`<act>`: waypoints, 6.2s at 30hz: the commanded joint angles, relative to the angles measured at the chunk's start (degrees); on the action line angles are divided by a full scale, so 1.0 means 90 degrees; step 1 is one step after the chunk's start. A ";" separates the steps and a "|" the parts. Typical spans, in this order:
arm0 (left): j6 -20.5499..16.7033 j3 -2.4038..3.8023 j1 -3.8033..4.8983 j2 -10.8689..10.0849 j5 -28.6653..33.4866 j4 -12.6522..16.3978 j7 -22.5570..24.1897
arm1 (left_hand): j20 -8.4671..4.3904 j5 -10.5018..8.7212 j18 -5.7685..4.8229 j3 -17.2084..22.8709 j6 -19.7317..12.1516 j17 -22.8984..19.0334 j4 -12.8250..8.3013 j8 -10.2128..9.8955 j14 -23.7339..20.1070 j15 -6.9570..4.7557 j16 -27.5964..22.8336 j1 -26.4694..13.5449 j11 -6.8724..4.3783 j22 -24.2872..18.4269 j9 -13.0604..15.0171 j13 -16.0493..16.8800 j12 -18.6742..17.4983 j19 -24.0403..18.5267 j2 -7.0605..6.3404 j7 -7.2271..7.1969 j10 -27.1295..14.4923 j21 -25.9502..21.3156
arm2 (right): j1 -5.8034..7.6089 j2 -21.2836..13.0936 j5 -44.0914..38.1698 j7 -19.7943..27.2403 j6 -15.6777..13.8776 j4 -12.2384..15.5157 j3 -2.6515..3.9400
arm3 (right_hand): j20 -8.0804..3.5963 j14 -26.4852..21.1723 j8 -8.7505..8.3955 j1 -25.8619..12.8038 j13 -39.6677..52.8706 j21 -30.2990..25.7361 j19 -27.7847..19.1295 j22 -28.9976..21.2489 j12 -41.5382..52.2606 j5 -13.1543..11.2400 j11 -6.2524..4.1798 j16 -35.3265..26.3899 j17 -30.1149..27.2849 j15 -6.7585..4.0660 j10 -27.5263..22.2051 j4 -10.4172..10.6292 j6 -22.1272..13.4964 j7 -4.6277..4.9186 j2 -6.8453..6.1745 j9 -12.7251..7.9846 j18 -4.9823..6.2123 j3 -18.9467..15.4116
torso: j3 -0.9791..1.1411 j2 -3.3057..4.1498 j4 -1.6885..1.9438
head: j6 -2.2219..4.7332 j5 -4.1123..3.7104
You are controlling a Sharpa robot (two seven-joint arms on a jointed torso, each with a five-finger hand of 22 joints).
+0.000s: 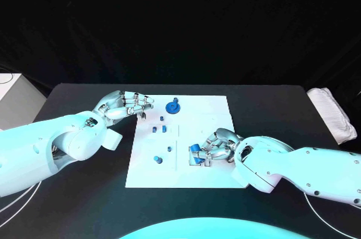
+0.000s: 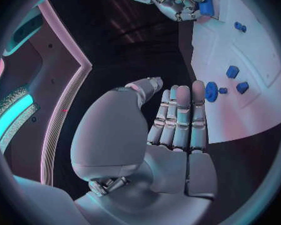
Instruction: Assemble the parts on the task board
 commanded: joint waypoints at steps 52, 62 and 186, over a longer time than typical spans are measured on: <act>0.0079 0.0004 0.0001 -0.0022 -0.0011 0.0012 0.0013 | 0.0008 0.0037 0.0086 0.0009 -0.0036 0.0012 -0.0035 0.0033 -0.0057 -0.0011 0.0023 0.0062 0.0011 0.0005 -0.0018 0.0000 0.0053 0.0044 0.0002 -0.0002 -0.0103 -0.0020 | -0.0050 -0.0027 -0.0939 -0.0095 0.0190 0.0085 -0.0002 | -0.0007 0.0672 0.0222 -0.0838 0.1453 0.0044 0.0677 0.1676 -0.0136 -0.0827 0.0004 0.0025 0.1613 -0.0003 0.0498 0.0075 -0.0063 -0.0077 0.0510 0.0038 -0.0042 -0.2596 | 0.0000 -0.0005 0.0003 | -0.0007 0.0016; 0.0075 0.0004 0.0001 -0.0013 -0.0015 -0.0010 0.0011 | 0.0008 0.0037 0.0086 0.0009 -0.0036 0.0012 -0.0035 0.0033 -0.0057 -0.0011 0.0023 0.0062 0.0011 0.0005 -0.0018 0.0000 0.0053 0.0044 0.0002 -0.0002 -0.0103 -0.0020 | -0.0057 -0.0299 -0.1136 0.0040 0.0272 0.0335 0.0000 | -0.0009 0.0679 0.0237 -0.0766 0.1470 0.0044 0.0677 0.1676 -0.0108 -0.0834 -0.0001 0.0038 0.1642 -0.0005 0.0511 0.0054 -0.0059 -0.0081 0.0639 0.0041 -0.0042 -0.2551 | -0.0002 -0.0019 -0.0010 | 0.0004 0.0004; 0.0072 0.0002 -0.0016 -0.0020 -0.0029 0.0051 0.0005 | 0.0010 0.0028 0.0083 0.0024 -0.0034 0.0018 -0.0058 0.0074 -0.0087 -0.0002 0.0035 0.0090 0.0021 0.0040 -0.0031 -0.0004 0.0117 0.0026 0.0015 0.0010 -0.0132 0.0010 | -0.0355 -0.1848 -0.2823 -0.0088 0.0224 0.0294 -0.0057 | 0.0016 0.0687 0.0154 0.0941 0.1548 0.0044 0.0677 0.1676 -0.0004 -0.0861 0.0023 0.0052 0.1675 0.0019 0.0569 0.0043 -0.0025 -0.0054 0.0533 -0.0130 -0.0042 -0.2146 | 0.0005 0.0003 -0.0036 | 0.0009 -0.0244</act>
